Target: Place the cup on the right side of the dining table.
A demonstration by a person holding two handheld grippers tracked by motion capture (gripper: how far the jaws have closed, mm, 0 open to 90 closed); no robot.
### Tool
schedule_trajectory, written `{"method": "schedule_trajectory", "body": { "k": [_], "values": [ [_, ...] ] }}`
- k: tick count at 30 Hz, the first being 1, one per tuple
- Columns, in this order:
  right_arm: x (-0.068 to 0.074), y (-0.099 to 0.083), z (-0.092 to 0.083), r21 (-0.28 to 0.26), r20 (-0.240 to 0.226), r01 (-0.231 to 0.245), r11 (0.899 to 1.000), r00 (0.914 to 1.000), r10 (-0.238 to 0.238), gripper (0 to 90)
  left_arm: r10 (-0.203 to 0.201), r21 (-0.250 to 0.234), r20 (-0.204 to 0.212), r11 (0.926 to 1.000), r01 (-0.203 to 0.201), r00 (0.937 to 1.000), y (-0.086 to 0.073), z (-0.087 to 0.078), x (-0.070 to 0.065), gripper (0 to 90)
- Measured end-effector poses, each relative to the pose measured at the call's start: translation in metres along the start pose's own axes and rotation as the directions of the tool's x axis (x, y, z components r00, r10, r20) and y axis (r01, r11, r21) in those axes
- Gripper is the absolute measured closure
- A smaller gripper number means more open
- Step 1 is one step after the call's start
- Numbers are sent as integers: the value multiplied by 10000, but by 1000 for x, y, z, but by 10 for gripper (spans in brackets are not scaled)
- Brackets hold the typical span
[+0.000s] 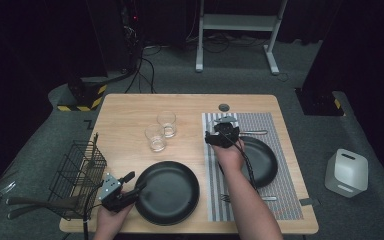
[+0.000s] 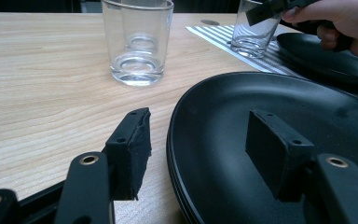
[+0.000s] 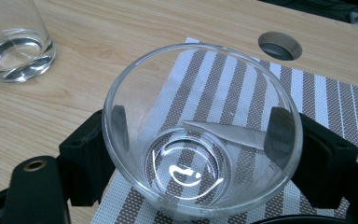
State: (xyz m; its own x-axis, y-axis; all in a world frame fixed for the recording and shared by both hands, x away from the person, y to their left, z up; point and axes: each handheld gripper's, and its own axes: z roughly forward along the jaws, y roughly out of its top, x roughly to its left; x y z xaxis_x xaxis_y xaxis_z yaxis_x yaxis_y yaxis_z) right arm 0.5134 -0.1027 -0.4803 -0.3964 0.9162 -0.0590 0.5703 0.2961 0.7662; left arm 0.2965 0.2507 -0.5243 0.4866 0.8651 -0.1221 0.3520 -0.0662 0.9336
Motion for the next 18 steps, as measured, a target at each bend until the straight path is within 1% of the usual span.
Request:
{"method": "schedule_trajectory", "body": {
  "k": [7,8,11,12,15,18],
  "values": [
    [0,1,0,37,-2,-72,10000,10000,72,184,2,7,23,10000,-2,10000,0,0,0,404],
    [-1,1,0,-36,-131,-223,9997,9997,222,166,1,7,31,10000,-1,10000,0,0,0,404],
    [-4,4,-2,-183,-318,-453,9988,9985,447,107,2,8,34,10000,-2,10000,0,0,0,404],
    [-4,5,-2,-138,-343,-494,9987,9982,489,91,5,11,34,10000,-5,10000,0,0,0,404],
    [-4,9,-7,-311,-251,-480,9984,9986,472,89,14,23,36,10000,-14,10000,0,0,0,404],
    [-4,13,-12,-499,-321,-504,9975,9983,488,89,40,41,32,10000,-40,10000,0,1,0,404]
  ]
}}
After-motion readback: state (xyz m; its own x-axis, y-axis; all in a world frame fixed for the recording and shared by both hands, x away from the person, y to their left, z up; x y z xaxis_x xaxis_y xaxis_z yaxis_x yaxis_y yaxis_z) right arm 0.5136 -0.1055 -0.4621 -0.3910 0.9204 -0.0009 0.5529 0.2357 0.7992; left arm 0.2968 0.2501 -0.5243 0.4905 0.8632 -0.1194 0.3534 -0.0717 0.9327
